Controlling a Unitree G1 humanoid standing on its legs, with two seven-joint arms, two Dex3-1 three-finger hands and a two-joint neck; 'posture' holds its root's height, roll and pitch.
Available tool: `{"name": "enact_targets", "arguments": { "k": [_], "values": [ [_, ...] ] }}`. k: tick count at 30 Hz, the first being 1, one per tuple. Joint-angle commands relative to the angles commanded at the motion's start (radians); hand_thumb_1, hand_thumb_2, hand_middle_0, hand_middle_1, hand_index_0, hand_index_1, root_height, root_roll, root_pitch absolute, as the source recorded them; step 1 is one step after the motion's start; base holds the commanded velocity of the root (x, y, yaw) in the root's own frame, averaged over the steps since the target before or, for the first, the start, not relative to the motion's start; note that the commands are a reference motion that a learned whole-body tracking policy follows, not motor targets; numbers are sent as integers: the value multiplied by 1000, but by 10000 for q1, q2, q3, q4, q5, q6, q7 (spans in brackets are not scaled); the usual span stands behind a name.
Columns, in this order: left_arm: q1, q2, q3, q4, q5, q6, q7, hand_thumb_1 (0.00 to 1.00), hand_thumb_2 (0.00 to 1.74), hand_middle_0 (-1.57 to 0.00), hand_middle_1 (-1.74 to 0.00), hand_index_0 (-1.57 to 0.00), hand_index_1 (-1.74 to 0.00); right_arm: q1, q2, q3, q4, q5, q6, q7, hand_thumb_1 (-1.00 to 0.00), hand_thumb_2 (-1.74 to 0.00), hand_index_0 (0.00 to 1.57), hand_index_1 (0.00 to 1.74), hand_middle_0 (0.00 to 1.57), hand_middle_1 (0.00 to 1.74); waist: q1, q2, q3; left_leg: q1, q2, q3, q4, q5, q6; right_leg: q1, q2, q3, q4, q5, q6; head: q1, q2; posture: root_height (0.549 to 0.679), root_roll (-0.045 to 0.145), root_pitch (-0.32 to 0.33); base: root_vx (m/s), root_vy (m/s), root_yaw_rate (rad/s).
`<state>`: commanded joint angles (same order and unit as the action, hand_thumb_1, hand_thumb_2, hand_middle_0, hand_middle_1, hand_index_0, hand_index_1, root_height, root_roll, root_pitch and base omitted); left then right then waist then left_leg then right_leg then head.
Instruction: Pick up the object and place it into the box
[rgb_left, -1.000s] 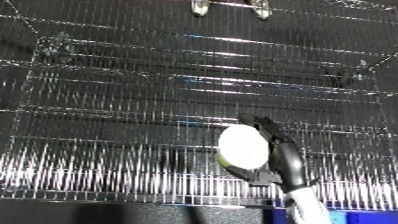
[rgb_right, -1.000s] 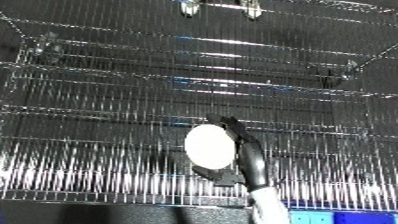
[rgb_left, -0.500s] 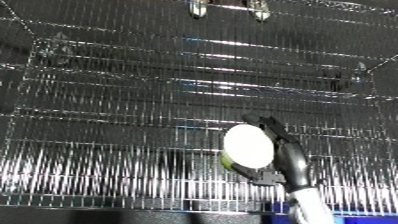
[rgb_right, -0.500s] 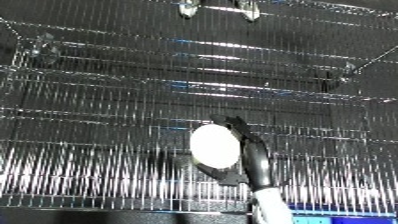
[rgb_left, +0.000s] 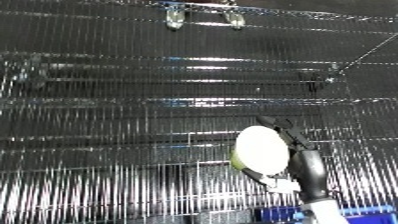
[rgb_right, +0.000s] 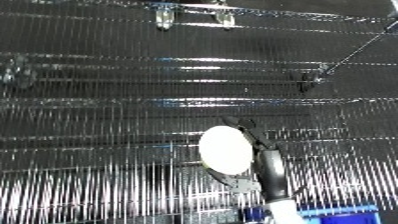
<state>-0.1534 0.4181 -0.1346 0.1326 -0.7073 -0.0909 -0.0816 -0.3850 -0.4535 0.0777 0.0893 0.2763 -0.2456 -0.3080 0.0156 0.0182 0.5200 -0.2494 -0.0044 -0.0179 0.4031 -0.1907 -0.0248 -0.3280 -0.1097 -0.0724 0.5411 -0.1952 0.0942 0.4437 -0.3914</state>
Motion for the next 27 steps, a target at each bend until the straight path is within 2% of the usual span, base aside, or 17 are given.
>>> {"name": "enact_targets", "arguments": {
  "k": [3,5,10,14,21,27],
  "values": [
    [95,-21,149,-14,56,48,-126,1000,1740,-1570,-1740,-1570,-1740,461,92,-271,-287,113,-164,-82,-500,-870,785,870,785,870,-166,-33,-4,354,103,116,-152,19,-38,356,20,53,-202,5,2,229,-17,664,35,17,-58,-33,-197],
    [141,-29,208,-18,62,95,-197,1000,1740,-1570,-1740,-1570,-1740,735,128,-412,-391,177,-286,-170,-500,-870,785,870,785,870,-277,-42,-53,557,172,194,-238,23,-66,576,29,92,-358,17,0,463,-70,665,36,8,-56,-35,-197],
    [249,-82,227,18,34,184,-277,1000,1740,-1570,-1740,-1570,-1740,1315,106,-685,-468,380,-499,-394,-500,-870,785,870,785,870,-587,4,-319,1006,334,402,-483,38,-157,1042,54,202,-833,105,-20,1181,-184,669,38,-3,-50,-16,-213],
    [367,-163,175,78,40,155,-313,1000,1740,-1570,-1740,-1570,-1740,1721,26,-921,-475,535,-603,-586,-500,-870,785,870,785,870,-856,123,-518,1326,405,604,-690,43,-228,1306,29,326,-1188,200,-27,1843,-258,672,44,-9,-44,21,-203],
    [580,-432,72,305,-123,-91,-452,1000,1740,-1570,-1740,-1570,-1740,2447,-229,-1511,-503,1127,-769,-680,-500,-870,785,870,785,870,-1464,553,-788,1857,412,992,-1224,153,-339,1533,-20,634,-1660,264,2,3166,-149,674,57,-6,-40,98,-232],
    [606,-779,-62,713,-347,-441,-588,1000,1740,-1570,-1740,-1570,-1740,3017,-86,-2124,-138,2606,-1188,-371,-500,-870,785,870,785,870,-2039,900,-949,2219,456,1339,-1610,241,-416,1599,-40,843,-1918,302,72,3740,-12,675,62,-2,-14,103,-230]
  ]
}}
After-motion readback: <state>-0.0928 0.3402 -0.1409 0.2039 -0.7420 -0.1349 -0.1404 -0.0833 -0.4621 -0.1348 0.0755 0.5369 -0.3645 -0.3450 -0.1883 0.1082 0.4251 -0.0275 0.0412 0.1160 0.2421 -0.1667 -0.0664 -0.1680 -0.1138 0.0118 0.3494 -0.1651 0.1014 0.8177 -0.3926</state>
